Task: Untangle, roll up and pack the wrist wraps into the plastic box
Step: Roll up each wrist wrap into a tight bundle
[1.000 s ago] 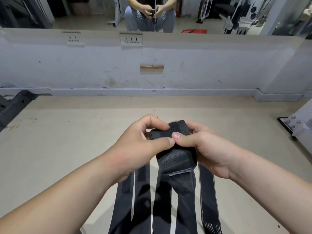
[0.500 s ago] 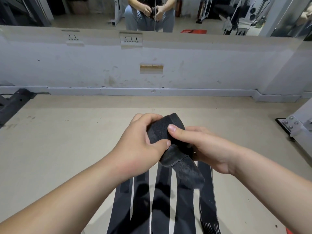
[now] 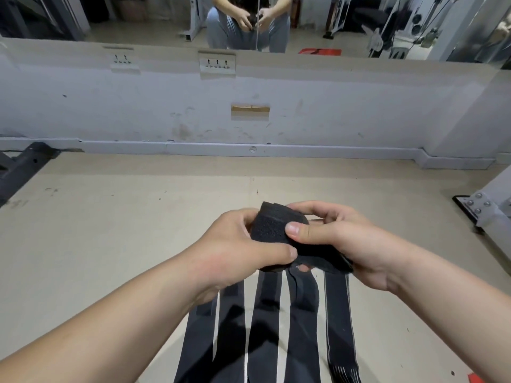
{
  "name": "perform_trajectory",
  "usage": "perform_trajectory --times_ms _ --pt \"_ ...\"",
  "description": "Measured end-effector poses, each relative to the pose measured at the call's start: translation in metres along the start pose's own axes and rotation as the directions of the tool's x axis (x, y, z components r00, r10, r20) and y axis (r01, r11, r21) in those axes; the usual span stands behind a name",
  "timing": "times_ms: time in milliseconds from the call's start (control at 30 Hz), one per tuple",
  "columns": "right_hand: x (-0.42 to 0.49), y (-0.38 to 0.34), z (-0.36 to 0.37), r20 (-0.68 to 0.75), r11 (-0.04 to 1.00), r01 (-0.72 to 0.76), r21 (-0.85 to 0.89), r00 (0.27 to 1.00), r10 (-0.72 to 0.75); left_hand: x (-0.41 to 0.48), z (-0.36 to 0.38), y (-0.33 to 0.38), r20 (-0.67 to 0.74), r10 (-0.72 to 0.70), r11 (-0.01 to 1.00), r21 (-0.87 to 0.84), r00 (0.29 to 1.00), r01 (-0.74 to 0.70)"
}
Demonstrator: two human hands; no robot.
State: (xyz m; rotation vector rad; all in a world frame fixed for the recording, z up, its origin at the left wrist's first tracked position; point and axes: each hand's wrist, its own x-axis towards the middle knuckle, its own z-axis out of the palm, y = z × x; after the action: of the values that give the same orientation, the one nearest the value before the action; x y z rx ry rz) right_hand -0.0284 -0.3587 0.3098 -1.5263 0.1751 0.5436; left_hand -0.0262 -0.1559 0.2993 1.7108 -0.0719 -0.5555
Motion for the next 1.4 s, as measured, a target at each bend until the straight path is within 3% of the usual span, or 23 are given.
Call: perform_trajectory --times_ms 167,333,500,567,700,867,1000,1200,1400 --pt "-0.001 -0.002 0.008 -0.069 0.993 0.065 0.094 0.996 -0.059 0.004 0.004 -0.002 -0.158 -0.002 1.000 0.002 0.987 0.003" --pt "-0.002 0.002 0.018 -0.159 0.974 0.140 0.181 0.981 -0.112 0.005 0.000 0.001 -0.186 0.017 0.988 -0.147 0.982 -0.045" --pt "-0.002 0.004 0.022 -0.302 0.942 0.201 -0.270 0.911 -0.281 0.006 0.004 -0.003 -0.258 0.031 0.988 -0.135 0.966 -0.068" --pt "-0.004 0.002 0.024 -0.320 0.915 0.218 -0.340 0.888 -0.330 0.006 0.007 -0.002 -0.257 0.045 0.988 -0.133 0.965 -0.082" --pt "-0.006 -0.001 0.023 -0.305 0.911 0.249 -0.329 0.885 -0.352 0.004 0.010 -0.006 -0.171 0.052 0.989 -0.130 0.984 -0.075" --pt "-0.007 -0.001 0.022 -0.293 0.902 0.268 -0.338 0.881 -0.371 0.003 0.004 -0.006 -0.045 0.059 0.966 -0.251 0.997 -0.068" --pt "-0.005 -0.005 0.022 -0.293 0.868 0.296 -0.398 0.856 -0.426 0.002 0.003 -0.005 -0.047 0.110 0.948 -0.296 0.993 -0.119" --pt "-0.008 -0.007 0.020 -0.235 0.891 0.327 -0.316 0.883 -0.408 0.002 -0.001 -0.002 -0.002 0.084 0.930 -0.360 0.996 -0.079" --pt "-0.007 0.004 0.029 -0.191 0.872 0.281 -0.402 0.905 -0.379 -0.004 0.005 -0.007 -0.132 0.030 0.976 -0.208 0.991 -0.057"
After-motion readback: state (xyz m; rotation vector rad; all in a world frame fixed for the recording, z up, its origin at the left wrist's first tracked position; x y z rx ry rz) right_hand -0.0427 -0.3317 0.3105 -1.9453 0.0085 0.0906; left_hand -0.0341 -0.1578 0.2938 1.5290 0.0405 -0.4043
